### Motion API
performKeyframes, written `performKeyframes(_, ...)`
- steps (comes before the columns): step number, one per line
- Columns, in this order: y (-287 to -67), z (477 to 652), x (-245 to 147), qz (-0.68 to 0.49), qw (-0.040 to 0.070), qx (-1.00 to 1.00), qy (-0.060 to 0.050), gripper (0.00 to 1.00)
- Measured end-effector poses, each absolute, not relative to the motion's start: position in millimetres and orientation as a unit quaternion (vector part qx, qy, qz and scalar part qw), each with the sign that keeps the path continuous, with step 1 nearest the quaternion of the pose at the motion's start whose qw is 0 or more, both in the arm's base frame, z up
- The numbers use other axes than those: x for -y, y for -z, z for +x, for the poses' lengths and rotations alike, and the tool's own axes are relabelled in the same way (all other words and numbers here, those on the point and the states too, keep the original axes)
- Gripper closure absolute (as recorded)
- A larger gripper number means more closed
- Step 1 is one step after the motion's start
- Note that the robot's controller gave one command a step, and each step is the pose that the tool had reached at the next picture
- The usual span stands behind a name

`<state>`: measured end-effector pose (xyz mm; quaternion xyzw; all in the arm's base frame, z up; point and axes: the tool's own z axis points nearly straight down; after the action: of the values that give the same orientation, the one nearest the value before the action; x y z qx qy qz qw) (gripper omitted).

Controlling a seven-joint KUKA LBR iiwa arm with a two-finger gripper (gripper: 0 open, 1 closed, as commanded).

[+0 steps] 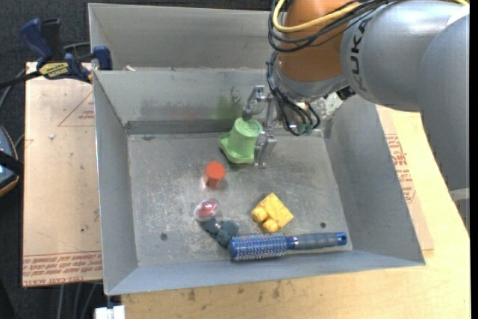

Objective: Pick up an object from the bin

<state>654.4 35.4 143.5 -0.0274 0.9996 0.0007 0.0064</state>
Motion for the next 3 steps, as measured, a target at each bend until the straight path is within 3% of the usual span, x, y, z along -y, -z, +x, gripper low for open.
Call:
performKeyframes(1,-123.3,642.6,-54.4,-0.066,0.003,-0.998,0.000,0.00)
performKeyframes(2,-154.9,613.0,-91.4,-0.112,0.001,-0.994,-0.001,0.00)
performKeyframes(3,-108.0,595.7,-122.1,-0.199,0.010,-0.980,-0.001,0.00)
